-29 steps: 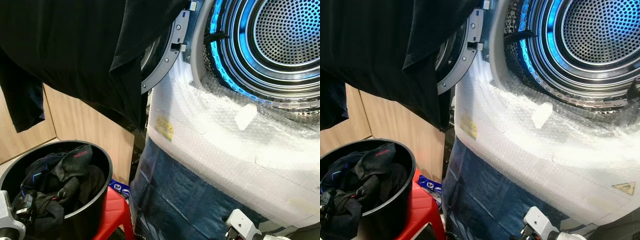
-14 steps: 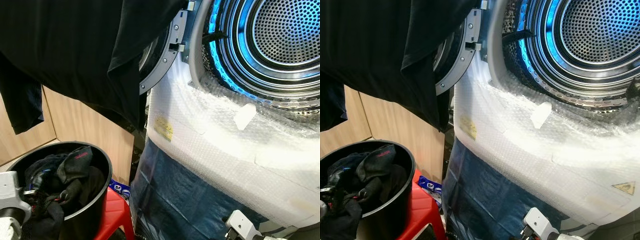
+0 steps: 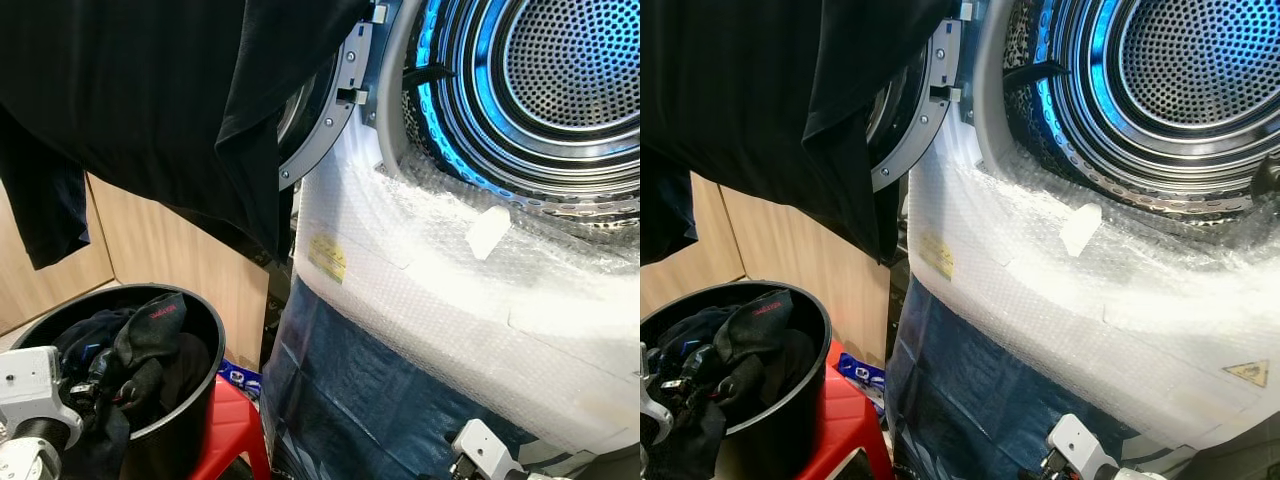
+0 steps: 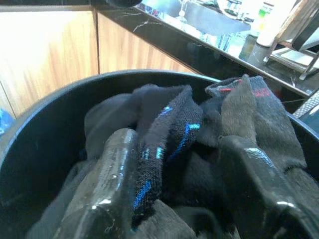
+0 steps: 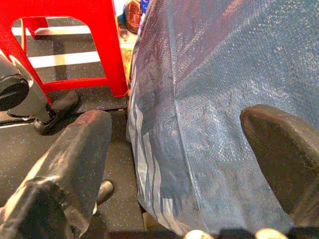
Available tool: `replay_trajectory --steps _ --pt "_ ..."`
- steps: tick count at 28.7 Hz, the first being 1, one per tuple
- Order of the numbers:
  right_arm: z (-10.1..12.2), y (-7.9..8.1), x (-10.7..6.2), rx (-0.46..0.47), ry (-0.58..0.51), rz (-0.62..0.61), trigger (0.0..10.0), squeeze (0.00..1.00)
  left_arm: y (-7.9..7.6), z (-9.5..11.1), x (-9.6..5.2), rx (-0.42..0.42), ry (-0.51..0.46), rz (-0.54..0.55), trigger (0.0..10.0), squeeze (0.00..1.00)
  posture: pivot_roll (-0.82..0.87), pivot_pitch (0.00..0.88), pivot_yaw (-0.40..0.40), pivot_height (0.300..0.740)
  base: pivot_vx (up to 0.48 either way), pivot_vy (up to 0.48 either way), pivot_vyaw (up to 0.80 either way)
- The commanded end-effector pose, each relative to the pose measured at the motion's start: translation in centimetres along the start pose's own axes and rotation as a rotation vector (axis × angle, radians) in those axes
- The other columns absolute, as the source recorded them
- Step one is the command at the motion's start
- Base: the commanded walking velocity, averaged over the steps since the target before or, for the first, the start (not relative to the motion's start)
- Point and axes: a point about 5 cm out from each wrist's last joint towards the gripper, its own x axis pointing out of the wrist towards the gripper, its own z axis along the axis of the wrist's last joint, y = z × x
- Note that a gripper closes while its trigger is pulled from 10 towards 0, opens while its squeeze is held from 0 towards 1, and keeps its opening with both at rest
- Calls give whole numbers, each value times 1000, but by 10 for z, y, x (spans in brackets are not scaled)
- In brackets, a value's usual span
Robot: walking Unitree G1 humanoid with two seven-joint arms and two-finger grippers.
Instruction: Clothes washing
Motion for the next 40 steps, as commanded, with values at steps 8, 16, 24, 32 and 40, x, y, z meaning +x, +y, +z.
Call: replay_trajectory --steps 8,16,24,32,40 --pt "1 -8 -5 -3 4 -22 10000 0 5 -9 -3 -93 48 57 0 0 129 0 -120 740 0 0 0" --pt "0 -9 -7 -7 10 -20 10000 0 9 -9 -4 -131 55 71 0 0 127 0 -122 740 0 0 0" --pt "0 -8 -6 -7 12 -21 10000 0 10 -9 -2 -153 60 72 0 0 129 0 -119 740 0 0 0" --pt "1 -8 -5 -9 11 -22 10000 0 11 -9 -2 -151 61 70 0 0 130 0 -118 740 0 0 0" --pt "7 -10 -1 -21 -4 -26 10000 0 2 34 -9 -161 -246 10 0 0 130 0 -113 740 0 0 0"
